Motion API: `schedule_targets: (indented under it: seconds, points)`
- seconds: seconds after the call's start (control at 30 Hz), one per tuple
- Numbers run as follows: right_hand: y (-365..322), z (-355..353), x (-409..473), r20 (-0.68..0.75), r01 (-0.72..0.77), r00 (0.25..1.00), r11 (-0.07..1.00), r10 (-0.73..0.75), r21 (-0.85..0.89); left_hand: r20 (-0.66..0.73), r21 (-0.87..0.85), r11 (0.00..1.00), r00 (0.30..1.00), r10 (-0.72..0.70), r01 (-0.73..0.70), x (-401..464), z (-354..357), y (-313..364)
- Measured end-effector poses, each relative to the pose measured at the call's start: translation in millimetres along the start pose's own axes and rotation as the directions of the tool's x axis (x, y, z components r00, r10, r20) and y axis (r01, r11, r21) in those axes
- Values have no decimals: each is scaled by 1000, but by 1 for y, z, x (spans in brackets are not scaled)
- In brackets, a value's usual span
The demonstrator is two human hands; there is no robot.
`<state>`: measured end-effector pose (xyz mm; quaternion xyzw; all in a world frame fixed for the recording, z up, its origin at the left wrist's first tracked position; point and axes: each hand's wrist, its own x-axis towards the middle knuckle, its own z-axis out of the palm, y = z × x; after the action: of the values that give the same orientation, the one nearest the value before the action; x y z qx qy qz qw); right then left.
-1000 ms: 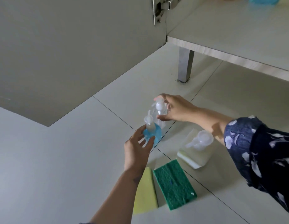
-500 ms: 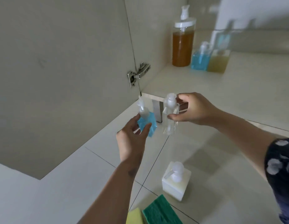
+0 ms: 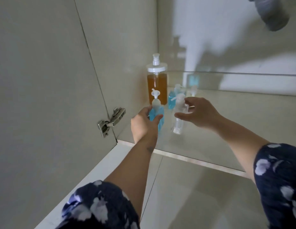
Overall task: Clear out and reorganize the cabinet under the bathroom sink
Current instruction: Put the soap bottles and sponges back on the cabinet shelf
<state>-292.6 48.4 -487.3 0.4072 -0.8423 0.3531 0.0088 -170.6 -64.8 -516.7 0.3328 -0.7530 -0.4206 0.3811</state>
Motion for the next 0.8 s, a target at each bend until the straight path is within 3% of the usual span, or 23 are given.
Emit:
schedule_targets:
  seconds: [0.27,0.43,0.63,0.8]
  points:
    - [62,-31,42,24,-94,995,993,93,76,59,-73,997,998,-14,18,29,97,21]
    - [90,-63,45,61,-184,983,957,175,226,122,-136,989,992,-43,59,24,144,37]
    - [119,-72,43,67,-273,961,892,267,359,169,-184,981,985,-25,56,16,182,39]
    - [129,-67,40,57,-273,961,886,272,374,145,-172,985,989,8,17,22,190,30]
